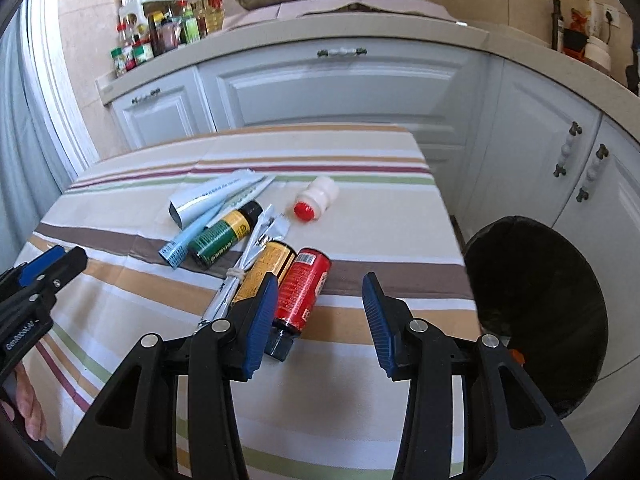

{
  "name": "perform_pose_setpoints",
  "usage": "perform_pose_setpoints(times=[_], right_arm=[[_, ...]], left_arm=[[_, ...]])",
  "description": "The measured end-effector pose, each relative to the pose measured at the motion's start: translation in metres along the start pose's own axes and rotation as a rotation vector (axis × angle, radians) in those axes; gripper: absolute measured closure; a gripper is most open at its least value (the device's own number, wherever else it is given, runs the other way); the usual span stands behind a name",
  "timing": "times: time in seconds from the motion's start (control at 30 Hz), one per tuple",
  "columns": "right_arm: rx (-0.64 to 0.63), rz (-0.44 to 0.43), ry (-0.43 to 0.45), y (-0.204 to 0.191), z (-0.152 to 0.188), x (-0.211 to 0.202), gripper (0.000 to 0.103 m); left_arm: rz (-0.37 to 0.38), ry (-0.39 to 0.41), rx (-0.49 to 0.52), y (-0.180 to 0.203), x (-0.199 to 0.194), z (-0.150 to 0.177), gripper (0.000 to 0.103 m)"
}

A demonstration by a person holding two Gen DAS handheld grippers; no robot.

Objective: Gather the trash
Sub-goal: 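Move both open tools back over the table, then close the right tool on the red spray can and lift it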

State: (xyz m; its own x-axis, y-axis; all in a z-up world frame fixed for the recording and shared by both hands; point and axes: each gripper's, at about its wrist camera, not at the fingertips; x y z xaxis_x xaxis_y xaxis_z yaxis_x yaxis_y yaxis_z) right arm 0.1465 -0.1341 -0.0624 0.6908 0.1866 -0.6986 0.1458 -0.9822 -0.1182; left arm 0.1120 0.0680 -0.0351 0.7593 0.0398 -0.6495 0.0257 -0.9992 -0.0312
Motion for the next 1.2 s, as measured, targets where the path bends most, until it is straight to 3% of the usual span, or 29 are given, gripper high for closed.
perform_pose_setpoints(times=[0.5, 0.57, 0.63, 0.67, 1.2], right_arm=[[-0.02, 0.053, -0.064, -0.005, -0.001, 0.02, 0.06], [-0.026, 0.051, -0.066, -0.006, -0.001, 0.021, 0.062], [-0.035, 0.039, -0.077, -0.007, -0.001, 0.023, 0.078], [-0.04, 0.034, -0.083, -0.007, -0.001, 0.024, 0.079], [-0.024, 0.027, -0.009, 0.014, -0.001, -0.001, 0.079]], left_arm=[[0.014, -0.031, -0.03, -0.015, 0.012, 0.004, 0.054], [0.018, -0.036, -0.031, -0.015, 0.013, 0.005, 0.054], [0.025, -0.039, -0.03, -0.013, 0.014, 0.006, 0.054], [0.027, -0.04, -0.029, -0.013, 0.014, 0.006, 0.054], [0.102, -0.055, 0.028, 0.031, 0.016, 0.004, 0.054]])
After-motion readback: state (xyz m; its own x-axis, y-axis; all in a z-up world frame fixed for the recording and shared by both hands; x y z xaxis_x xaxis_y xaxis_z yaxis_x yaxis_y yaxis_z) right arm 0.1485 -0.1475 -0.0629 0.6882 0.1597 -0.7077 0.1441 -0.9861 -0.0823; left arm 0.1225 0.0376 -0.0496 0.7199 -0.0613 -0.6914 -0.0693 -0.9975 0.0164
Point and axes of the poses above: each gripper's, at about its wrist camera, not at the fingertips, and x roughly the way its jaws point, y to its right, z to its underside, and after that the axes turned 4 degrees about x, right-handed
